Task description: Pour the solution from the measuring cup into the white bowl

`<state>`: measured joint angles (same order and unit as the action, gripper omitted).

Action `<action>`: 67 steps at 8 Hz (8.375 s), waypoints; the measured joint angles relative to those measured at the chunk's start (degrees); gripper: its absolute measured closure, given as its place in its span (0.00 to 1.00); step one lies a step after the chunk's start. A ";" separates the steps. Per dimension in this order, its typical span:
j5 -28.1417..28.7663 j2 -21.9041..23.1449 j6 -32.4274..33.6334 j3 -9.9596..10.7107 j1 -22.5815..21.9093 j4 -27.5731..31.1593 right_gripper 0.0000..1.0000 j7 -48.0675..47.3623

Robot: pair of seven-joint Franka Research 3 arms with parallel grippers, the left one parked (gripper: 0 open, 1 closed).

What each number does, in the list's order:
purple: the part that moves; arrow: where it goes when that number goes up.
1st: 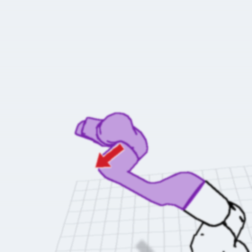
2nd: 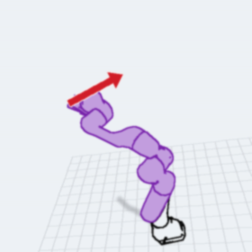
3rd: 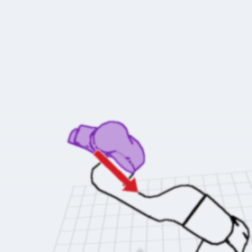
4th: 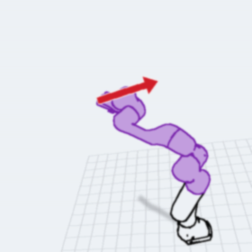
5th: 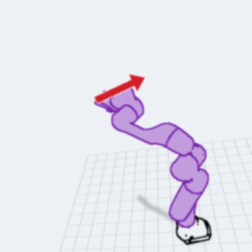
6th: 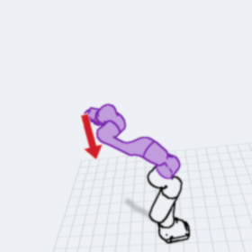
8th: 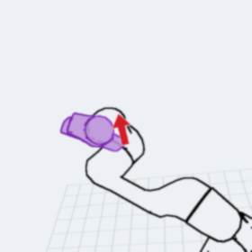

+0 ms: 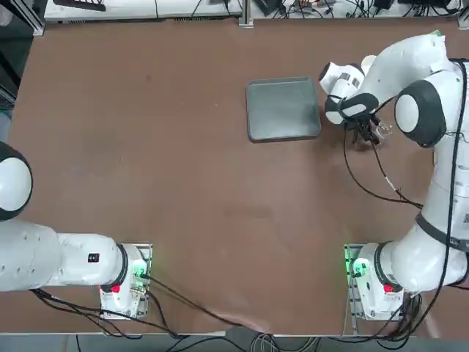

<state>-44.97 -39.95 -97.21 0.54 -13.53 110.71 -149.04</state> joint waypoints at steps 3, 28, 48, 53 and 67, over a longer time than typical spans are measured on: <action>-0.34 -0.91 1.32 0.53 -0.02 -0.27 0.00 -0.65; -9.85 1.33 -10.22 0.24 -2.81 -17.89 0.26 30.49; 37.01 1.53 -20.20 0.57 14.00 -24.91 0.26 73.35; 46.61 1.75 -20.22 0.62 18.19 -25.11 0.26 84.16; 77.51 1.34 -21.45 0.85 28.38 -26.95 0.26 94.33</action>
<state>32.54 -38.60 -118.67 1.38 14.85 83.76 -54.71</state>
